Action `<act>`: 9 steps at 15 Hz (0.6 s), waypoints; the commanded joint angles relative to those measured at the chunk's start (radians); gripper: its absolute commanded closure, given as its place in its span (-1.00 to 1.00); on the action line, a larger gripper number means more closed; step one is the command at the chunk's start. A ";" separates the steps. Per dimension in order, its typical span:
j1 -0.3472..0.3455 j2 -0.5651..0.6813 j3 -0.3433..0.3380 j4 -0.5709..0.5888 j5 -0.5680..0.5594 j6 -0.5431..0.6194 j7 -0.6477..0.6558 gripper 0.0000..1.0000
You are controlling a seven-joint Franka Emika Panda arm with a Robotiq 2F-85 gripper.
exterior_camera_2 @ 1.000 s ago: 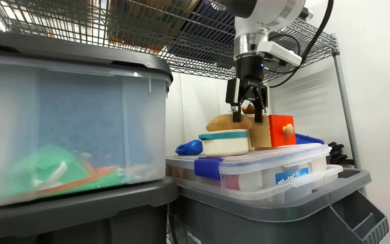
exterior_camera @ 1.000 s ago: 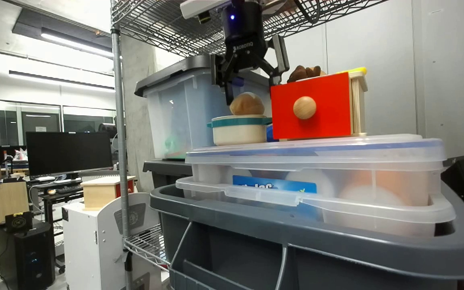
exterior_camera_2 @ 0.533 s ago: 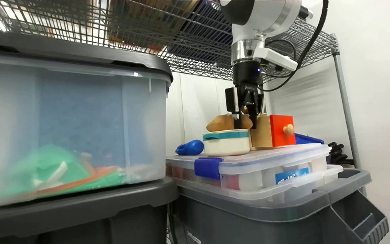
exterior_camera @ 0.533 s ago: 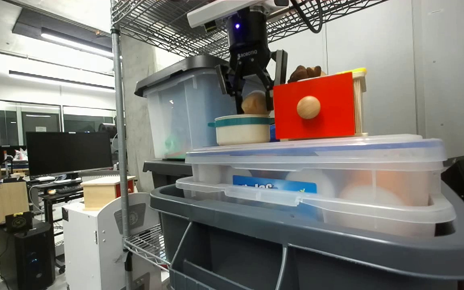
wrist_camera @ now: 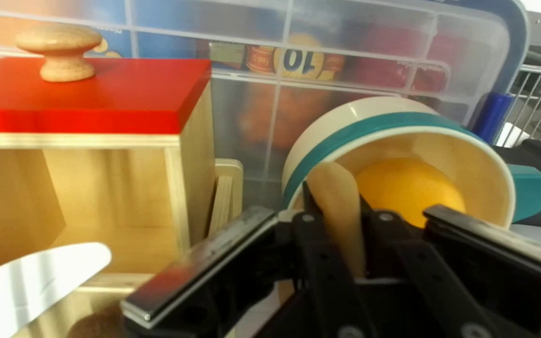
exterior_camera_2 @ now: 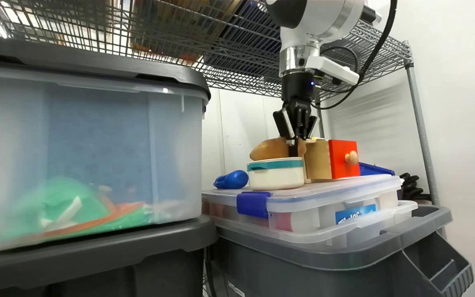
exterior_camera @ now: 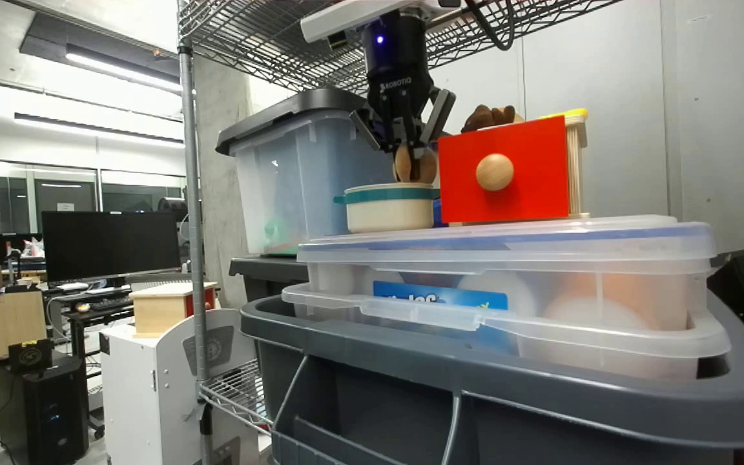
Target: Put the brown plush, the teddy toy and the white toy in the drawer, and the scissors in the white container
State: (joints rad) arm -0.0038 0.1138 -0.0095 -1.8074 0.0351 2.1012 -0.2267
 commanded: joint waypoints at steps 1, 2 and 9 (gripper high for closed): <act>-0.001 -0.012 0.012 0.018 0.007 -0.011 -0.014 0.95; 0.001 -0.020 0.014 0.015 0.002 -0.016 -0.009 0.98; 0.012 -0.116 0.021 -0.011 -0.027 -0.131 0.015 0.94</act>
State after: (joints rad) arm 0.0052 0.0607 0.0074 -1.8024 0.0295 2.0519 -0.2255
